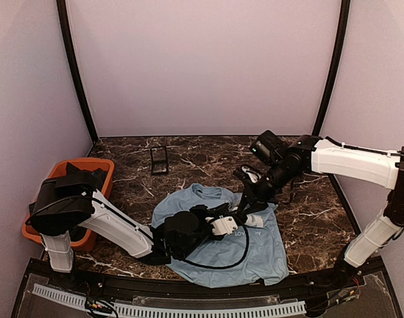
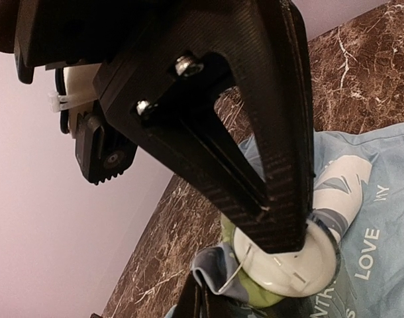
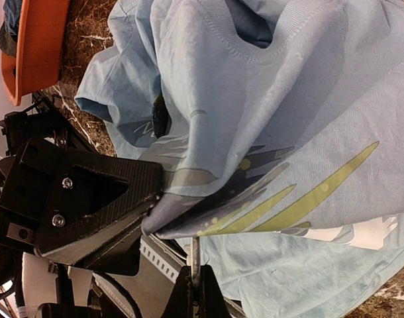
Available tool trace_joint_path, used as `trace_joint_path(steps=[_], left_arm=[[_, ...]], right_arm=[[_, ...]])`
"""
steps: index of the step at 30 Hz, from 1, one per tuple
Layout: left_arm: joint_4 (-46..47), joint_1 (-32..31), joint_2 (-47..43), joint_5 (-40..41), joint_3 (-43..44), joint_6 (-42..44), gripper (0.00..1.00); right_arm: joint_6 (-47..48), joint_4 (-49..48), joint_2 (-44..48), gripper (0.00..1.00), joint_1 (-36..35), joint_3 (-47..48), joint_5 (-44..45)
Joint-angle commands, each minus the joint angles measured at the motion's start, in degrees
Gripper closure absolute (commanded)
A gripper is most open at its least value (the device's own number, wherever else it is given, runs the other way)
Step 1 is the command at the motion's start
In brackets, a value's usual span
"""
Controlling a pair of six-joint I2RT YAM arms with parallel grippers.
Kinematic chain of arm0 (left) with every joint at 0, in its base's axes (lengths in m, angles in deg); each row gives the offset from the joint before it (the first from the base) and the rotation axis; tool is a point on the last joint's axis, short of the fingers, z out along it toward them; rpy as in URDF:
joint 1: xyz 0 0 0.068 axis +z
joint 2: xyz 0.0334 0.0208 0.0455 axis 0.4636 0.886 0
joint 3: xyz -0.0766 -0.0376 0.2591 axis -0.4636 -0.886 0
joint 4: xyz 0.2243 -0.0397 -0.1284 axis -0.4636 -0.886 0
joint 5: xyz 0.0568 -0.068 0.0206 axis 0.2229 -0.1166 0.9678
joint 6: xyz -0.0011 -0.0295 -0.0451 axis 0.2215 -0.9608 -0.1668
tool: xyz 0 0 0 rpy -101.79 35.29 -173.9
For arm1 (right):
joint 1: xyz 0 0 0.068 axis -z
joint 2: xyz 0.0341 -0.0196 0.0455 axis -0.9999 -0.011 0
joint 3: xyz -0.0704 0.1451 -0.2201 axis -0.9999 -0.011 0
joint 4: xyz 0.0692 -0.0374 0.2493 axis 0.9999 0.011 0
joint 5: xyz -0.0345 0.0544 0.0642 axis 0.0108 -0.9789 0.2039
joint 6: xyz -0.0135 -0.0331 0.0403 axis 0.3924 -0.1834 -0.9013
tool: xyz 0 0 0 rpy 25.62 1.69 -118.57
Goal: Pin the brooch onto the clothing
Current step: Cross the brooch on the flattened clothing.
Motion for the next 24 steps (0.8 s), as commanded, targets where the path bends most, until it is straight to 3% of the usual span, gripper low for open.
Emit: trace_joint_path(steps=[1,8,24], left_arm=[[-0.2,-0.4,-2.2,-3.6,-0.3,-2.1,0.99],[-4.2,-0.4,-3.6,-7.7,-0.3,-5.1,0.99],[-4.8,-0.4,-4.4,-7.7,0.9,-5.6,0.99]], right_arm=[[1.7,-2.1,-0.1,1.0,-2.0,2.2,-2.0],[2.1,-2.3,1.2,1.0,-2.1,3.8,-1.6],[3.8,-1.0,0.1,1.0,-4.4,3.2,-1.5]])
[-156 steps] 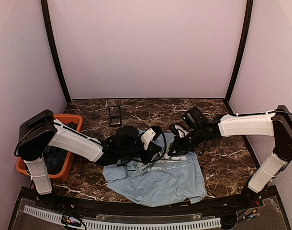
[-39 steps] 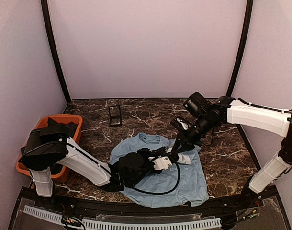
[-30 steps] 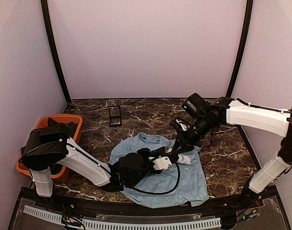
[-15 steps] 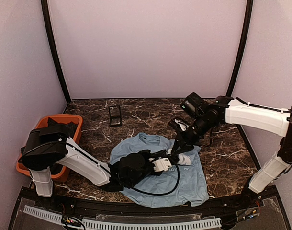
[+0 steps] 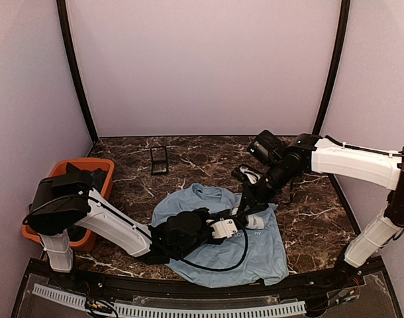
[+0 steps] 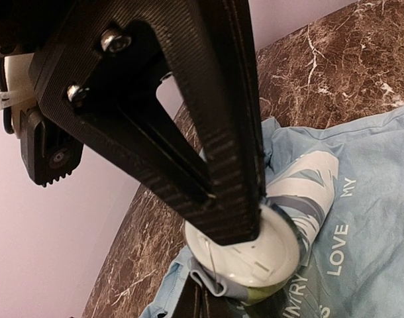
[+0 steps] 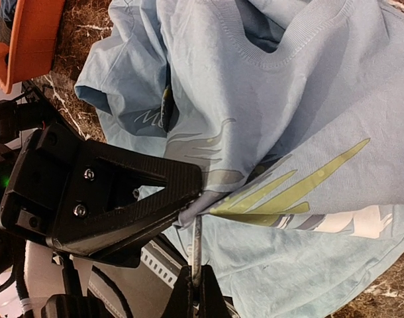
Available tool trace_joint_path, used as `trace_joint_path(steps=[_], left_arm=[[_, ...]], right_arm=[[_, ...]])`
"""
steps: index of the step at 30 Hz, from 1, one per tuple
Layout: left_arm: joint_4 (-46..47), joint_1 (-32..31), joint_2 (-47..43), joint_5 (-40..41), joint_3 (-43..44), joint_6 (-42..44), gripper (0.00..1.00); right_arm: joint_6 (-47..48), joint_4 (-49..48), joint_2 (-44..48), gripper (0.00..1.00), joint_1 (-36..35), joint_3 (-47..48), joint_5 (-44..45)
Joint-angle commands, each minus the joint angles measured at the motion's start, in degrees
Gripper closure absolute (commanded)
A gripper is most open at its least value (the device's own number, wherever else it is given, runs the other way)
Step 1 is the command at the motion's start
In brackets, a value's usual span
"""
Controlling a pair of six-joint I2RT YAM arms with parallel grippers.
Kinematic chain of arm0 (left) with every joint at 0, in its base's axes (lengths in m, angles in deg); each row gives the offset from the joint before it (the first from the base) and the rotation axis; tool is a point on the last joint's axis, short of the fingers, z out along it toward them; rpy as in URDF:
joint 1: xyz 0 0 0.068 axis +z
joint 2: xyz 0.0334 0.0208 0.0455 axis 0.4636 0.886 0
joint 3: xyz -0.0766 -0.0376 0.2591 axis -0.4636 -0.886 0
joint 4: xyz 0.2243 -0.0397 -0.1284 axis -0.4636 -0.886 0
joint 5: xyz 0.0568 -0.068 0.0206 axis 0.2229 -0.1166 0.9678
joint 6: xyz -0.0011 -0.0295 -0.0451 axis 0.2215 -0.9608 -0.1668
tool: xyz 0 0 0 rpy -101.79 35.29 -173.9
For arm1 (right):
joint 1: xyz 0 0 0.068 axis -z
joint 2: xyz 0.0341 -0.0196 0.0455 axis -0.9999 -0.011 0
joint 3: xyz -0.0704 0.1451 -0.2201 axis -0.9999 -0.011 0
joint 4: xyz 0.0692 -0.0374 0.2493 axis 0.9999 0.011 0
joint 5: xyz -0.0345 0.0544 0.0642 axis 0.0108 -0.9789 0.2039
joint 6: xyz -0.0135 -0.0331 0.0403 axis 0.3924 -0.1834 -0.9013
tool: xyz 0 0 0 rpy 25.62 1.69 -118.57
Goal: Pin the brooch onto the clothing
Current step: Cross the brooch on the flattened clothing.
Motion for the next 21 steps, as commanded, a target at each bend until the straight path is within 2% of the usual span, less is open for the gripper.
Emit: trace_joint_path(steps=[1,21], left_arm=[[1.7,-0.4,-3.1,-3.0,1.0,-1.1,0.99],[0.3,-0.9,-5.6,-5.8,-0.7,-1.1,0.99]], right_arm=[[1.6,-3.3,-0.1,1.0,-2.4,1.5,-4.3],[4.2,-2.1,-6.3,1.0,-2.9,6.1,-3.0]])
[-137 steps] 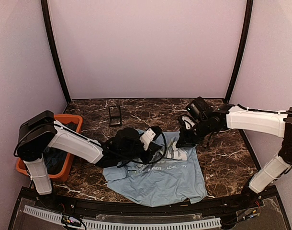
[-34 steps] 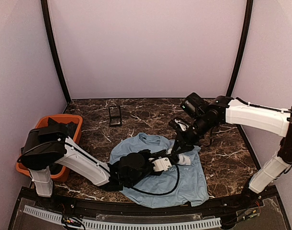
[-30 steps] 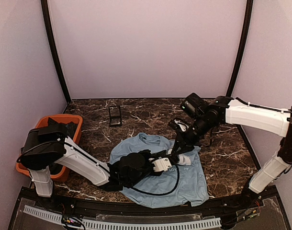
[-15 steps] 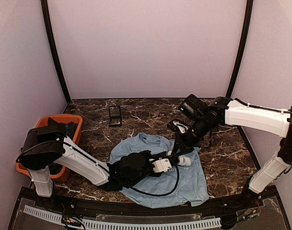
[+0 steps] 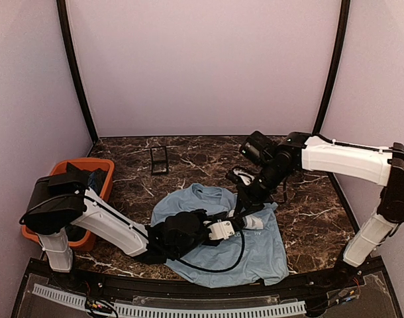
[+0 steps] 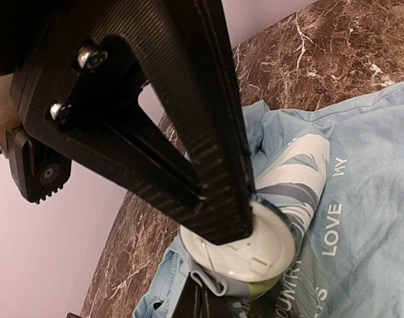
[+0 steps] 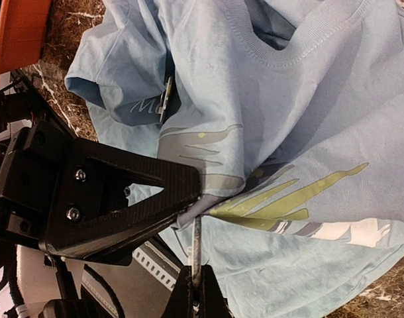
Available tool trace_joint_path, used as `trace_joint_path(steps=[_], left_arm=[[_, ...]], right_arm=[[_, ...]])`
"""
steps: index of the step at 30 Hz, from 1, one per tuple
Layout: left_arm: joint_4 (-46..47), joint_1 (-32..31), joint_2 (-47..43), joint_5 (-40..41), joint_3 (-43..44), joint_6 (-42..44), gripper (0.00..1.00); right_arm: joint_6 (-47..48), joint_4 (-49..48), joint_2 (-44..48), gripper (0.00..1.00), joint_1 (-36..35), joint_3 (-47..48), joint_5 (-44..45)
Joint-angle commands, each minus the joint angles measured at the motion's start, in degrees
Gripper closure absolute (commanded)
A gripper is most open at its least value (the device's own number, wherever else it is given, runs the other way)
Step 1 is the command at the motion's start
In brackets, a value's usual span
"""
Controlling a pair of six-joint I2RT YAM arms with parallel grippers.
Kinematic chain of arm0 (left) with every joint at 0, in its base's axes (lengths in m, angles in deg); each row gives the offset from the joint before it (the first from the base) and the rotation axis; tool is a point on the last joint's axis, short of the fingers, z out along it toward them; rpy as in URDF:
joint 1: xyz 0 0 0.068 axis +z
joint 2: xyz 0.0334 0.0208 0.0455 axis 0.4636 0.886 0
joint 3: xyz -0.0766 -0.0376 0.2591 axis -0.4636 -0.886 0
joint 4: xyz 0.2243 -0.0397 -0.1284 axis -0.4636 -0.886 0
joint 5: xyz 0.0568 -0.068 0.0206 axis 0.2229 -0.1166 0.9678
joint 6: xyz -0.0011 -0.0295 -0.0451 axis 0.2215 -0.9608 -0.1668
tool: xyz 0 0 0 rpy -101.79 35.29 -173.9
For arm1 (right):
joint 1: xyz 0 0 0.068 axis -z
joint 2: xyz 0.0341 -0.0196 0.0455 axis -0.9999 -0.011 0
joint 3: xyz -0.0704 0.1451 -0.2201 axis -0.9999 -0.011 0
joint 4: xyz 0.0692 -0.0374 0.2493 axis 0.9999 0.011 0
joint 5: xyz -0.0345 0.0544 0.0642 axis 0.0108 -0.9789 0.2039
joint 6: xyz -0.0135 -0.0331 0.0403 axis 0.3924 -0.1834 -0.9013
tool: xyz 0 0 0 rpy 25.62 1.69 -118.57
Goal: Pin the brooch onto the clothing
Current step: Cross the brooch on the flattened clothing.
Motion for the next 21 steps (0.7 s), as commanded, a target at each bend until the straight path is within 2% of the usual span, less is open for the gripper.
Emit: trace_joint_path(steps=[1,21], left_arm=[[3.3,-1.1,-3.9,-5.0,0.7,-0.4,0.99],[1.4,-2.3,-6.4,-4.5,-1.0,2.9,0.99]], right_arm=[[1.9,-4.7,-2.5,1.0,-1.8,2.7,-3.8],[4.3,-2.0,-3.4,1.0,1.6,2.5,0.7]])
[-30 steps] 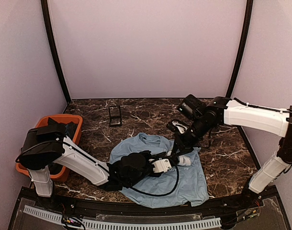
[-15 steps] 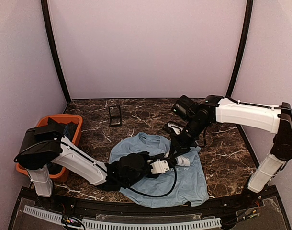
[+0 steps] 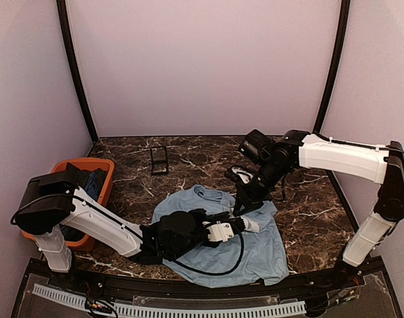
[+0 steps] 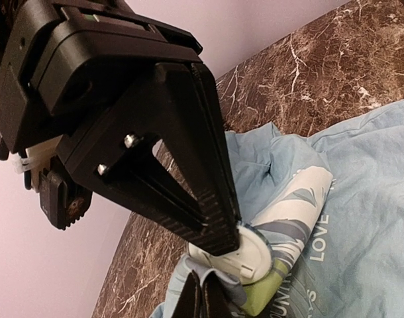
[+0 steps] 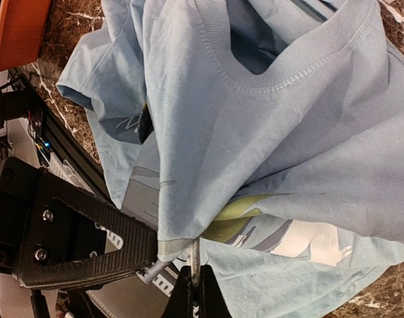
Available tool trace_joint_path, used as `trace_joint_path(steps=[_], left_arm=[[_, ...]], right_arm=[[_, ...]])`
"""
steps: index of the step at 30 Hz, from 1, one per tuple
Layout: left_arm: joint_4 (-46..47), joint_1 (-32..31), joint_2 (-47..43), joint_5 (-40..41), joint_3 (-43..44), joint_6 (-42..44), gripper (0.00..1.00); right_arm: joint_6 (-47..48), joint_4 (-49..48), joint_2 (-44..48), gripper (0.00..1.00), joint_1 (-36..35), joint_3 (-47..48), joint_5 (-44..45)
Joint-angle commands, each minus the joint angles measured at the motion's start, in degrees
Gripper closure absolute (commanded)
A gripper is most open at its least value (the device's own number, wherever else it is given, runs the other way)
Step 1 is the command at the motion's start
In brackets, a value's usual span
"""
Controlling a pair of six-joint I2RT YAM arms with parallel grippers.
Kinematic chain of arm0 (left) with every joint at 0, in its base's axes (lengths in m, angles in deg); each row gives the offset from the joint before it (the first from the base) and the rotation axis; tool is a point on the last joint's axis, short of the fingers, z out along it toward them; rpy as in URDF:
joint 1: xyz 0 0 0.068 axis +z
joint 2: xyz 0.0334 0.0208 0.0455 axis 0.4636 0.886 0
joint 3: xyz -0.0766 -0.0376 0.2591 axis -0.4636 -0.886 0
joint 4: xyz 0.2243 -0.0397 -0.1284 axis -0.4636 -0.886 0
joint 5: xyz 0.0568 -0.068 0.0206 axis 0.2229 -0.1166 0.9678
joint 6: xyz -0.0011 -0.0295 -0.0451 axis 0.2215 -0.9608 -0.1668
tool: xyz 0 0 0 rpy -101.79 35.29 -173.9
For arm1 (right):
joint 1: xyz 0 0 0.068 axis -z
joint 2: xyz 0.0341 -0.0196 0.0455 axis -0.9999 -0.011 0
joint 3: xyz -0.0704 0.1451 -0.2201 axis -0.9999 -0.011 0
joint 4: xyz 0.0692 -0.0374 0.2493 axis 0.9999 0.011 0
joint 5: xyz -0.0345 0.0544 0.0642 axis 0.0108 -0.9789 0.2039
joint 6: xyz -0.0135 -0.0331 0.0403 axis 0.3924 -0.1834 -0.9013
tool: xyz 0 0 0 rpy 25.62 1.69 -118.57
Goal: Pin the brooch onto the clothing
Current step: Cross the brooch on the flattened clothing.
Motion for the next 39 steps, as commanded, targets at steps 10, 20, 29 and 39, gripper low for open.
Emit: trace_joint_path(steps=[10,20,29,39], left_arm=[[1.7,-1.3,0.5,1.8,2.5,2.0,0.99],[4.2,-1.3,0.5,3.4,2.0,2.3,0.99],[6.9,-1.2,0.0,4.2,0.5,1.9,0.99],[8.5,-1.0,-0.5,4.7,-0.1,1.9,0.99]], right_arm=[[2.6,-3.3,0.3,1.0,-1.4,1.2,-2.4],[3.6,-3.1,-0.7,1.0,-3.9,0.2,-2.7],[4.3,-3.1,-2.3,1.0,-5.7,-0.3,-4.9],[4.5,-3.4,-3.0,1.0,-7.3,0.1,-7.2]])
